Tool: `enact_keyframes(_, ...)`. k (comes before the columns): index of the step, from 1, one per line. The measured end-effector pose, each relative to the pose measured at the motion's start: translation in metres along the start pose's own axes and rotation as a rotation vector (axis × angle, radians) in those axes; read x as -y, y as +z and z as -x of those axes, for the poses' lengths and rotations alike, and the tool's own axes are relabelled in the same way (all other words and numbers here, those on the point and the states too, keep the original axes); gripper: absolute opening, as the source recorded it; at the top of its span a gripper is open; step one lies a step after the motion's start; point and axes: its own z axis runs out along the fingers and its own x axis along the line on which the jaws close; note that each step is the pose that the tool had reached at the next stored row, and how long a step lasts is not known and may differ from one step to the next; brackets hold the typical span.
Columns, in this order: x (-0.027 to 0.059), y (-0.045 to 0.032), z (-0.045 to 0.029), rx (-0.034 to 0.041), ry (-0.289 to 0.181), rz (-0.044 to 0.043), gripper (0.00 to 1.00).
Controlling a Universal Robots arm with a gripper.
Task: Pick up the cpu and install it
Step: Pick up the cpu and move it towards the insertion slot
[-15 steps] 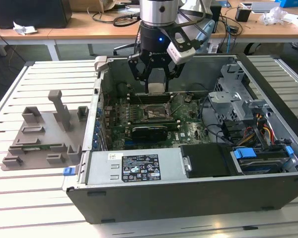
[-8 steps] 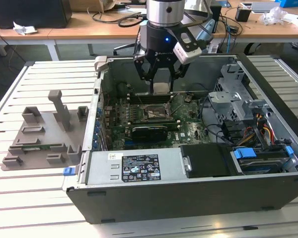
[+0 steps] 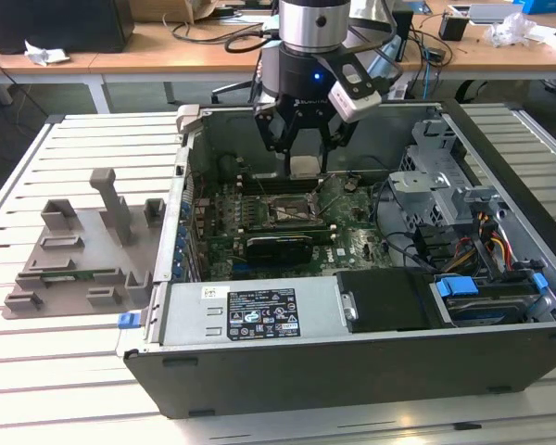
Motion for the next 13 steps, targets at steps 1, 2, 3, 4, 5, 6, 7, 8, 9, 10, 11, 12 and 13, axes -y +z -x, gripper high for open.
enact_keyframes(1,-0.0001,0.0008,0.0008,0.0,0.0,0.0,0.55)
enact_keyframes(2,-0.0002,0.0012,0.0013,0.0,0.0,0.0,0.55)
enact_keyframes(3,-0.0003,0.0019,0.0019,0.0,0.0,-0.0001,0.55)
enact_keyframes(4,-0.0005,0.0025,0.0026,-0.0001,0.0,-0.0003,0.55)
enact_keyframes(5,-0.0007,0.003,0.0031,-0.0001,0.0,-0.0003,0.55)
enact_keyframes(6,-0.0014,0.0038,0.0037,-0.0001,0.0,-0.0009,0.55)
enact_keyframes(7,-0.003,0.0049,0.0038,-0.0001,-0.001,-0.0026,0.55)
enact_keyframes(8,-0.004,0.006,0.0034,-0.0001,-0.003,-0.0032,0.55)
enact_keyframes(9,-0.0043,0.0069,0.0022,0.0,-0.004,-0.0032,0.55)
enact_keyframes(10,-0.0045,0.0078,0.0013,0.0,-0.005,-0.0034,0.55)
enact_keyframes(11,-0.0047,0.0085,0.0004,0.0,-0.006,-0.0034,0.55)
enact_keyframes(12,-0.0048,0.0096,-0.0005,0.0,-0.007,-0.0036,0.55)
enact_keyframes(13,-0.0048,0.0096,-0.0005,-0.0001,-0.007,-0.0037,0.55)
